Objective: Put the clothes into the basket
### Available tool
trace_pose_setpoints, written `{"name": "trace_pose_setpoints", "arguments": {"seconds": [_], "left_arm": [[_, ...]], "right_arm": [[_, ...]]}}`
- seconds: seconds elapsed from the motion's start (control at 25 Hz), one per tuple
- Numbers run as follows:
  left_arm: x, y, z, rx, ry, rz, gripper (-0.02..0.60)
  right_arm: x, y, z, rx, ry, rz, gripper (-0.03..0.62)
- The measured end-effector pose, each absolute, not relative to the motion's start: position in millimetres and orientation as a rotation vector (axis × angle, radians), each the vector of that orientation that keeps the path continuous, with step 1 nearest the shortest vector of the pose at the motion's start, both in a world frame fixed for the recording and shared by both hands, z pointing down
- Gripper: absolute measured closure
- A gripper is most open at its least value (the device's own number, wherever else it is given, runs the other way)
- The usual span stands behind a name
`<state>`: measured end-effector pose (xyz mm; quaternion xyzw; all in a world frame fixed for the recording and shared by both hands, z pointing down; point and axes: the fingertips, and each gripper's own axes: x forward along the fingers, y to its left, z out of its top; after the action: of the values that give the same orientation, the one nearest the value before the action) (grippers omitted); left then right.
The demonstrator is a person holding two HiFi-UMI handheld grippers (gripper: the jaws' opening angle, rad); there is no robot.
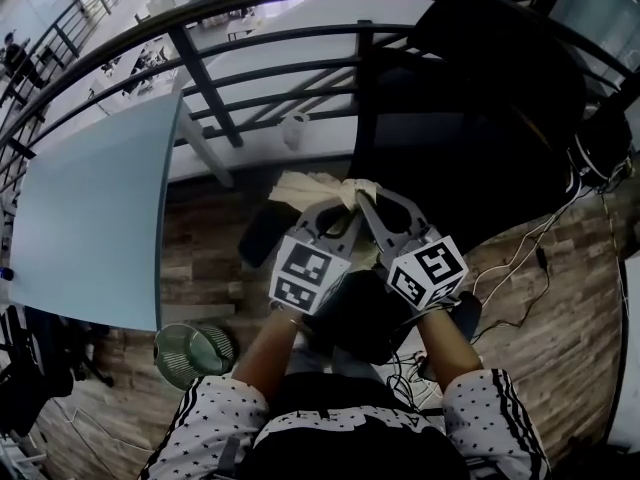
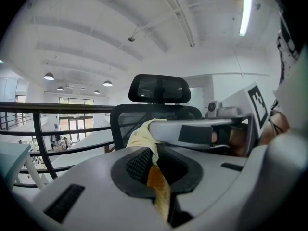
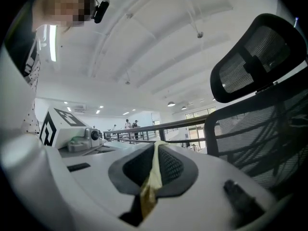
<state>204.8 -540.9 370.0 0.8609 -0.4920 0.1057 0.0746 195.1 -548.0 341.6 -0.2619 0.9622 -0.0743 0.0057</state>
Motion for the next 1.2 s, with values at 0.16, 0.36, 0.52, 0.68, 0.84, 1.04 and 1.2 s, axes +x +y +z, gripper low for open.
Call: {"name": "trace_pose_setpoints", "arguments": {"seconds": [0.16,0.36,0.52,0.68,0.84,1.04,1.2], "left_arm": [[206.2,-553.3,362.4,2.596,-1.486,0.331,0.545],[204.3,-565.5,357.3,2.6,-1.485,0.33,0.545],[201.8,-577.8,356.5,2.614,-1.487,0.319,0.545],[200.0,-589.5,351.8,2.634,-1.484,0.315,0.545],[194.6,-604.9,344.6,2.651,-1.47,0.31,0.545],[192.1,-618.2,331.7,2.688,-1.461,0.297,0.545],[189.0,-622.7,322.3,2.702,-1.461,0.27,0.545]], "right_arm": [[196.8,-560.1,334.4,-0.838,3.0,-0.228,0.56],[194.2,-572.5,330.0,-0.841,3.002,-0.216,0.56],[191.6,-584.2,327.4,-0.843,2.997,-0.209,0.56],[190.1,-595.4,322.6,-0.858,2.987,-0.198,0.56],[184.6,-611.2,315.6,-0.877,2.972,-0.188,0.56],[182.2,-624.0,304.0,-0.903,2.942,-0.16,0.56],[178.7,-627.5,294.2,-0.917,2.948,-0.123,0.56]]}}
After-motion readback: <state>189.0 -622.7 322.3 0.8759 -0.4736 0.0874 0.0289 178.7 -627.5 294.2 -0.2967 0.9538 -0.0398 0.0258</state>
